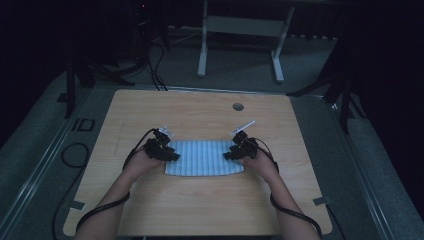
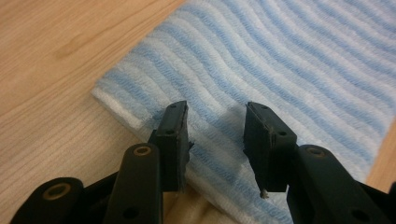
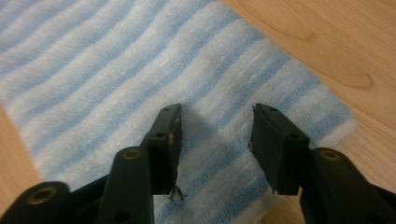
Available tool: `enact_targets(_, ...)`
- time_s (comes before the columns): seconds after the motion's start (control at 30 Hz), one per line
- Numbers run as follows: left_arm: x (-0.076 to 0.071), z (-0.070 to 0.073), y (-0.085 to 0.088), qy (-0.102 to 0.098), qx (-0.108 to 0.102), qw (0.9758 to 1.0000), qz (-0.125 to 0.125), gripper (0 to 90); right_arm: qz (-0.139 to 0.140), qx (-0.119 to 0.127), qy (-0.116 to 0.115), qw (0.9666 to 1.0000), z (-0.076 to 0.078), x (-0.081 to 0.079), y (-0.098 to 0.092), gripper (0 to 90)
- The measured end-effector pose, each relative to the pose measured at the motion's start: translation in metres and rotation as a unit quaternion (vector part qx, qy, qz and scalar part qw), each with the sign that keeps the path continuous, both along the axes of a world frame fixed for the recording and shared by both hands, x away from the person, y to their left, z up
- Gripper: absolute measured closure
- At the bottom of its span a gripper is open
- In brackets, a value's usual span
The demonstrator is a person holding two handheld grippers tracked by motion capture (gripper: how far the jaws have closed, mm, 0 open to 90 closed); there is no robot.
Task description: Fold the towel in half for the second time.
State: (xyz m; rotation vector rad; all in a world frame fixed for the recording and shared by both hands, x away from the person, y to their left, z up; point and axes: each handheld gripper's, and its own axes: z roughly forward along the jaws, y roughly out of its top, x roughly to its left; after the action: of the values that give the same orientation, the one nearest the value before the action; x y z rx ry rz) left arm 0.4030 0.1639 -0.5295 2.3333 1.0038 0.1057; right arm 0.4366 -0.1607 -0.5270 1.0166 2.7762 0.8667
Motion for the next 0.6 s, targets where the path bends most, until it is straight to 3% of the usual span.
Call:
enact_targets(0.13, -0.010, 0.006, 0.001, -0.018, -0.028, 0.9994, 0.012, 45.0, 0.007, 0.024, -0.007, 0.9996, 0.004, -0.006, -0.005, 41.8)
enact_targets(0.23, -0.022, 0.009, 0.001, -0.025, -0.051, 0.9983, 0.005, 34.6, 0.008, 0.038, -0.020, 0.9991, 0.007, -0.012, -0.009, 35.2)
enact_targets(0.27, -0.025, 0.010, 0.001, -0.027, -0.054, 0.9982, -0.002, 24.8, 0.006, 0.048, -0.022, 0.9986, 0.007, -0.014, -0.012, 29.0)
enact_targets(0.37, -0.029, 0.009, 0.002, -0.032, -0.065, 0.9974, -0.002, 22.2, 0.010, 0.048, -0.027, 0.9984, 0.007, -0.018, -0.016, 24.5)
enact_targets(0.4, -0.029, 0.009, 0.002, -0.032, -0.065, 0.9974, -0.002, 16.5, 0.010, 0.048, -0.027, 0.9984, 0.007, -0.018, -0.016, 24.5)
enact_targets(0.43, -0.034, 0.009, 0.004, -0.041, -0.066, 0.9969, 0.001, 13.7, 0.006, 0.047, -0.047, 0.9978, 0.007, -0.024, -0.022, 20.3)
enact_targets(0.47, -0.040, 0.008, 0.009, -0.056, -0.079, 0.9952, 0.013, 13.3, 0.002, 0.052, -0.051, 0.9974, 0.008, -0.026, -0.024, 19.2)
enact_targets(0.53, -0.043, 0.007, 0.012, -0.059, -0.090, 0.9940, 0.019, 3.7, 0.001, 0.058, -0.057, 0.9967, 0.009, -0.029, -0.028, 18.2)
enact_targets(0.57, -0.048, 0.004, 0.019, -0.060, -0.096, 0.9931, 0.032, 3.7, -0.001, 0.060, -0.066, 0.9960, 0.009, -0.031, -0.031, 17.8)
enact_targets(0.6, -0.051, 0.003, 0.022, -0.064, -0.089, 0.9933, 0.037, 1.8, 0.000, 0.062, -0.083, 0.9946, 0.010, -0.036, -0.038, 17.5)
